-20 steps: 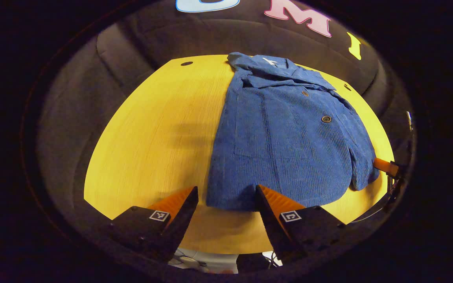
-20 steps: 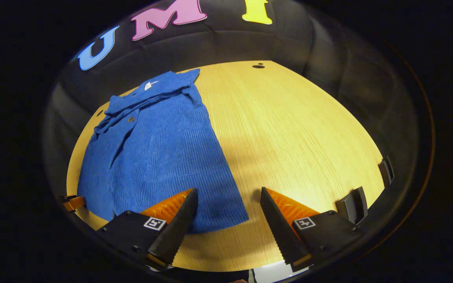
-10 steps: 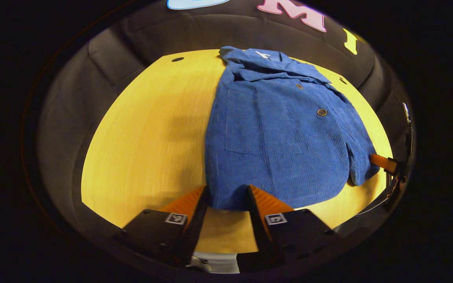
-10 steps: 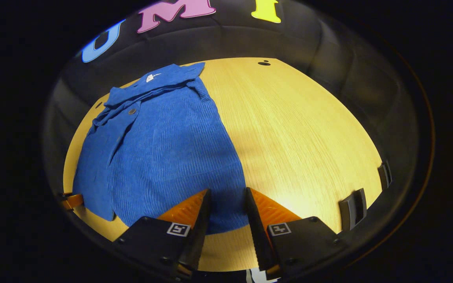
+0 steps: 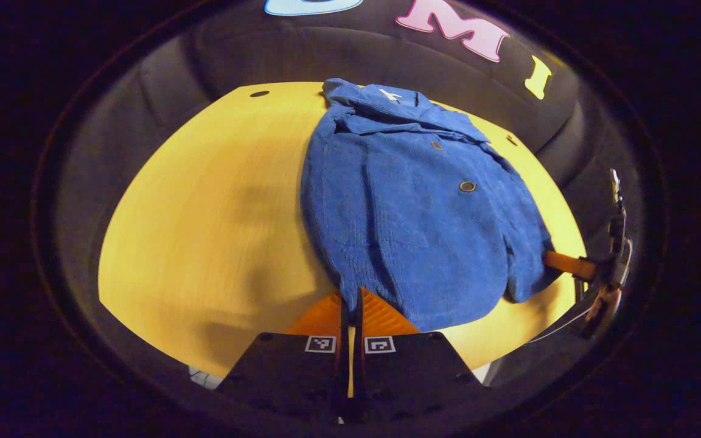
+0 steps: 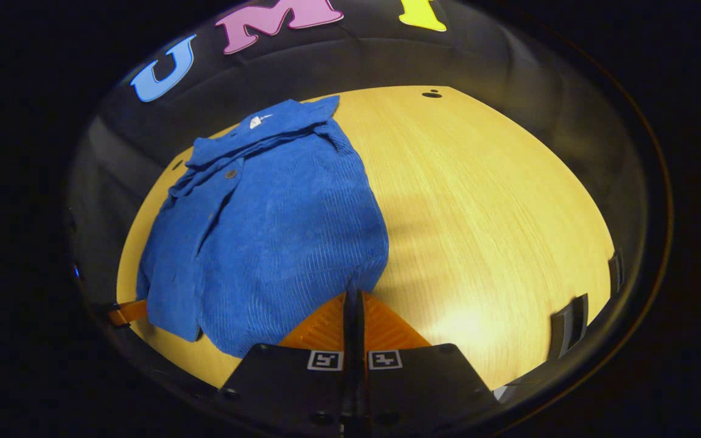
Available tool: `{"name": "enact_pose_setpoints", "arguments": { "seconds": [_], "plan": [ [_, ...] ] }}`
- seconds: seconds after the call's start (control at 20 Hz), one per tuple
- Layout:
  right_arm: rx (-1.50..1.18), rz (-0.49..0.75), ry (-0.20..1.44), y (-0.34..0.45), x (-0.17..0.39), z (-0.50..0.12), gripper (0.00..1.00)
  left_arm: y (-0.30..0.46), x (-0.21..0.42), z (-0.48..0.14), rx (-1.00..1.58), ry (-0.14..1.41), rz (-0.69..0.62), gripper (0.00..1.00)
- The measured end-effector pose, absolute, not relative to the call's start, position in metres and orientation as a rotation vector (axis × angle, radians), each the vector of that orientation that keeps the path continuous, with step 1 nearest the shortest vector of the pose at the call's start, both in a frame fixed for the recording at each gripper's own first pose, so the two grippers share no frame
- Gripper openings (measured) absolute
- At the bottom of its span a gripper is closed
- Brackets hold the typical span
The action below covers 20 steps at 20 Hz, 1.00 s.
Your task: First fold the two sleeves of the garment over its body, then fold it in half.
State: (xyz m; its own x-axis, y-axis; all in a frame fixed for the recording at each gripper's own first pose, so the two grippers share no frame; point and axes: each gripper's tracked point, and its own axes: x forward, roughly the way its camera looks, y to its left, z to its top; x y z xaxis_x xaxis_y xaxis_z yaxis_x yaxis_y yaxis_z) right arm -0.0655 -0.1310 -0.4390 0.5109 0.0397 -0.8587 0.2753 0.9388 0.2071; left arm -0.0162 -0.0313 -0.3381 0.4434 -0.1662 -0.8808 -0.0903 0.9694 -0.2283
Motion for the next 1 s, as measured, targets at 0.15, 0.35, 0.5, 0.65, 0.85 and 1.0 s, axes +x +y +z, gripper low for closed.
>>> {"name": "enact_pose_setpoints", "arguments": {
  "seconds": [0.15,0.35,0.5,0.65,0.85,1.0],
  "plan": [
    [0.322,-0.126,1.026,-0.130,-0.063,-0.439,0.02,-0.031,-0.016,-0.335,-0.251,1.114,-0.040,0.00],
    [0.395,-0.125,1.007,-0.123,-0.046,-0.427,0.00,-0.034,-0.001,-0.319,-0.267,1.067,-0.038,0.00],
    [0.390,-0.106,0.961,-0.121,-0.025,-0.408,0.00,-0.036,0.015,-0.303,-0.269,1.032,-0.045,0.00],
    [0.376,-0.086,0.903,-0.119,0.000,-0.388,0.01,-0.034,0.041,-0.285,-0.246,0.984,-0.061,0.00],
    [0.325,-0.064,0.828,-0.124,0.041,-0.368,0.01,-0.031,0.089,-0.264,-0.196,0.904,-0.080,0.00],
    [0.338,-0.061,0.759,-0.129,0.082,-0.352,0.01,-0.030,0.128,-0.251,-0.205,0.858,-0.086,0.00]
  ]
}}
